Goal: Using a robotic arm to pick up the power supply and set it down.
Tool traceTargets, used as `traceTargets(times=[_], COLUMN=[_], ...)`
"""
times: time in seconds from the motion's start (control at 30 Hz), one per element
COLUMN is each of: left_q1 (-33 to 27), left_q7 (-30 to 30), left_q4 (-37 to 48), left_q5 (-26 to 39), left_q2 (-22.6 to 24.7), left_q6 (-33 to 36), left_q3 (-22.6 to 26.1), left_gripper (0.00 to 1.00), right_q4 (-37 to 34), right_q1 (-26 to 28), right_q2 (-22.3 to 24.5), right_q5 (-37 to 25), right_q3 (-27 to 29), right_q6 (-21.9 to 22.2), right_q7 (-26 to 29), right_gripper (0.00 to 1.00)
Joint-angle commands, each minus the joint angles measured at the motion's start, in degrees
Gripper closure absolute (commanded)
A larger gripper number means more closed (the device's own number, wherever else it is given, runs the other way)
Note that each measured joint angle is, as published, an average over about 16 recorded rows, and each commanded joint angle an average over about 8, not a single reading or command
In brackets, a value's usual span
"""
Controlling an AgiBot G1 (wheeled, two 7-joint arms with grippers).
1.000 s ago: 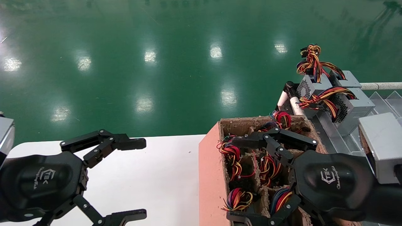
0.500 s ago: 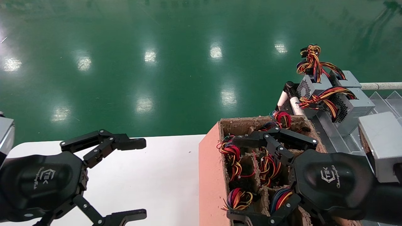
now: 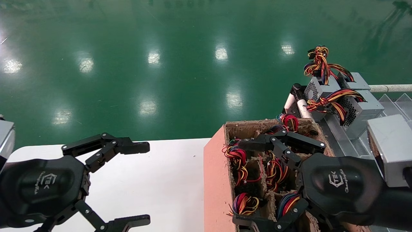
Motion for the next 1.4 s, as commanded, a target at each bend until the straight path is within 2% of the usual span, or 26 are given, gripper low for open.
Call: traceTargets(times=[0.03, 1.4], left_q1=[0.00, 0.00], left_q7=[0.00, 0.00], left_q4=[0.00, 0.00], left_q5=[0.00, 0.00], left_q2=[0.00, 0.00], left_q6=[0.00, 0.00], left_q3=[0.00, 0.00], left_gripper=[0.00, 0.00], right_q4=[-0.01, -0.03], right_q1=[0.01, 0.03], right_q2=[0.00, 0.00], right_q5=[-0.01, -0.01], right_q3=[0.00, 0.00], right_q6=[0.00, 0.00], right_q7=[-0.01, -0.02], right_gripper=[0.00, 0.00])
